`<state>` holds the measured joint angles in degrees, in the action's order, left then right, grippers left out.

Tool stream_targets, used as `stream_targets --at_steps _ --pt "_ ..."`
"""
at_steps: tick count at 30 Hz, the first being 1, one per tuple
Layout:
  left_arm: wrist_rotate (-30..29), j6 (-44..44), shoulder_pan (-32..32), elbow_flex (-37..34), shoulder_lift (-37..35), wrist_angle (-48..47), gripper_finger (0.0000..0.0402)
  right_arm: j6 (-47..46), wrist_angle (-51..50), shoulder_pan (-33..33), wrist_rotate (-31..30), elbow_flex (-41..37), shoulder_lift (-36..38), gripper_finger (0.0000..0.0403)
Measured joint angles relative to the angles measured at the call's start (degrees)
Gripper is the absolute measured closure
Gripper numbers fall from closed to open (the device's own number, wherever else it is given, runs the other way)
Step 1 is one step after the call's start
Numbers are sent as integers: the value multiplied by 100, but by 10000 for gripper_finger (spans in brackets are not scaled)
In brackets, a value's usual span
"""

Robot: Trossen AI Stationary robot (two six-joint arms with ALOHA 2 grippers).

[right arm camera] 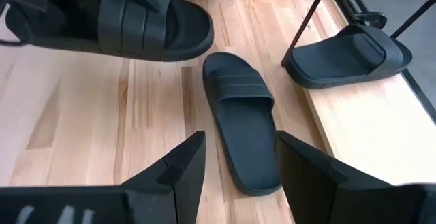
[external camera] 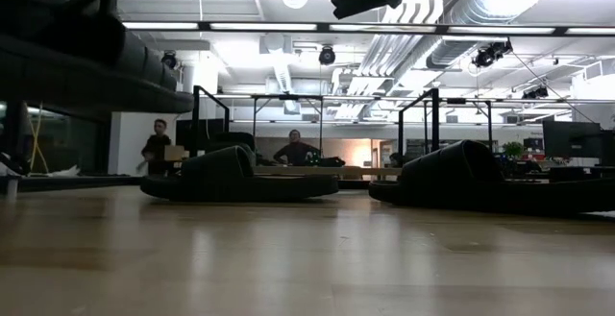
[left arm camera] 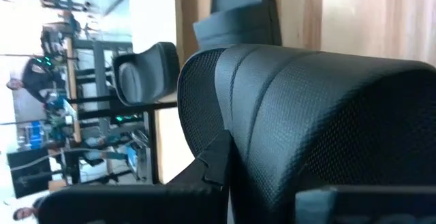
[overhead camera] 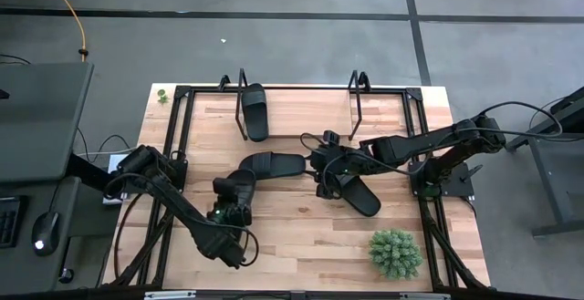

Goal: Pick and place slides into the shelf
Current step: Put the black slipper on the shelf

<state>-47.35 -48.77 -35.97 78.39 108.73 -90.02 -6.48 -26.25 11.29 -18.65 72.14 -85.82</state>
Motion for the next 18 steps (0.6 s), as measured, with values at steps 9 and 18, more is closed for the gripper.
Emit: stream_targets --at_steps 9,18 --pt "-607 50 380 -6 -325 2 395 509 101 73 27 0 1 237" --pt "-1294 200 1116 -9 -664 16 391 757 -31 199 -42 0 390 237"
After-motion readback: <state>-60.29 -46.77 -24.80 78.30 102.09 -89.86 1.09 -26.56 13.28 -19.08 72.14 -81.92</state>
